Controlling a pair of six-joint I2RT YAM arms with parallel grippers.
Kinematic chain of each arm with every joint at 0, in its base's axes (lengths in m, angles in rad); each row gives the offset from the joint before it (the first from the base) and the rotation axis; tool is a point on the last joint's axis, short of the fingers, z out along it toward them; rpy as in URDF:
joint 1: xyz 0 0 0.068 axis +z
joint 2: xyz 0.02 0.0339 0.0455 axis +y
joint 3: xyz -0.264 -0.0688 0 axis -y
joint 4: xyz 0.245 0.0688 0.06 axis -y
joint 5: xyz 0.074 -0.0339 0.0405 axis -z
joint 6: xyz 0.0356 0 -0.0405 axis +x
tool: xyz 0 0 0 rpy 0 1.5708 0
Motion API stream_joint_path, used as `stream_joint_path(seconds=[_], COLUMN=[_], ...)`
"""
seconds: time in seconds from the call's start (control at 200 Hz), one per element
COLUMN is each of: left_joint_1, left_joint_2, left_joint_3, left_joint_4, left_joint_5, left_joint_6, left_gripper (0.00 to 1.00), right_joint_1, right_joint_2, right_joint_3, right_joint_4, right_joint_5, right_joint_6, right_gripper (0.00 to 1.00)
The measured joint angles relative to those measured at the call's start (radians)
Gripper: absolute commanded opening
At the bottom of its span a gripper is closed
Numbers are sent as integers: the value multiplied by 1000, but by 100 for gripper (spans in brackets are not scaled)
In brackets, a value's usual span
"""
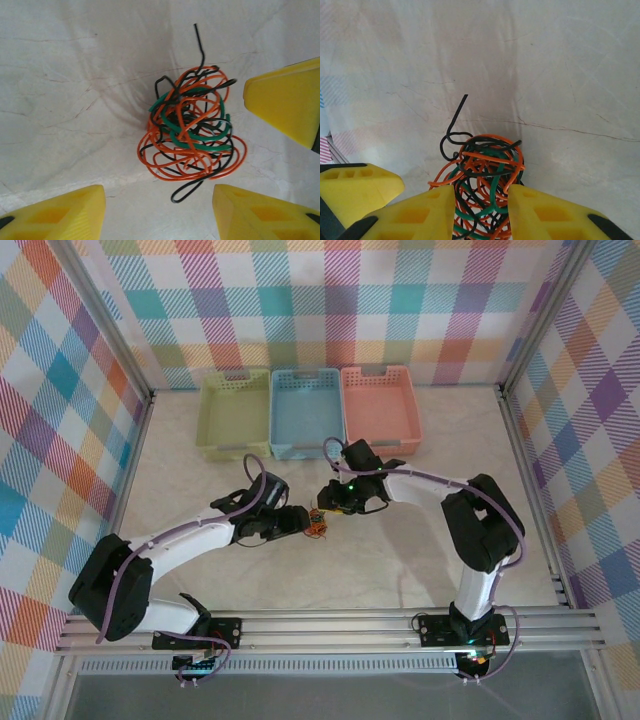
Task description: Untangle the cables
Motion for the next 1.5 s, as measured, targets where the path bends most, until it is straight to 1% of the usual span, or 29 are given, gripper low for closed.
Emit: stream_joint_path(seconds=[0.255, 0.625, 0.775, 0.94, 1.15, 1.33, 1.5], left_joint_1=[0, 0, 0, 0, 1, 2, 5], left_joint_2=[3, 3, -1, -23, -79, -107, -109], left_joint_3=[-2, -2, -2, -2, -9, -10, -11], left_joint_4=[1, -4, -10, -34, -61, -84, -87], left_joint_5=[-1, -9, -13, -31, -64, -82, -90], left_joint_6=[0, 0, 1, 5, 11, 25, 32], left_gripper=[58, 58, 57, 57, 57, 58, 58], right_joint_1=[3, 13, 25, 39, 56, 61, 64], right_joint_2=[22, 50, 51, 51, 27, 11, 11], right_joint_3=[20, 71, 82, 85, 84, 84, 82], right_joint_4=[0, -16, -24, -42, -71, -70, -66], right_joint_5=[31, 41, 65, 101, 175, 193, 198], right_joint_6=[39, 62, 64, 64, 62, 69, 108], right_gripper=[39, 38, 38, 39, 42, 42, 43])
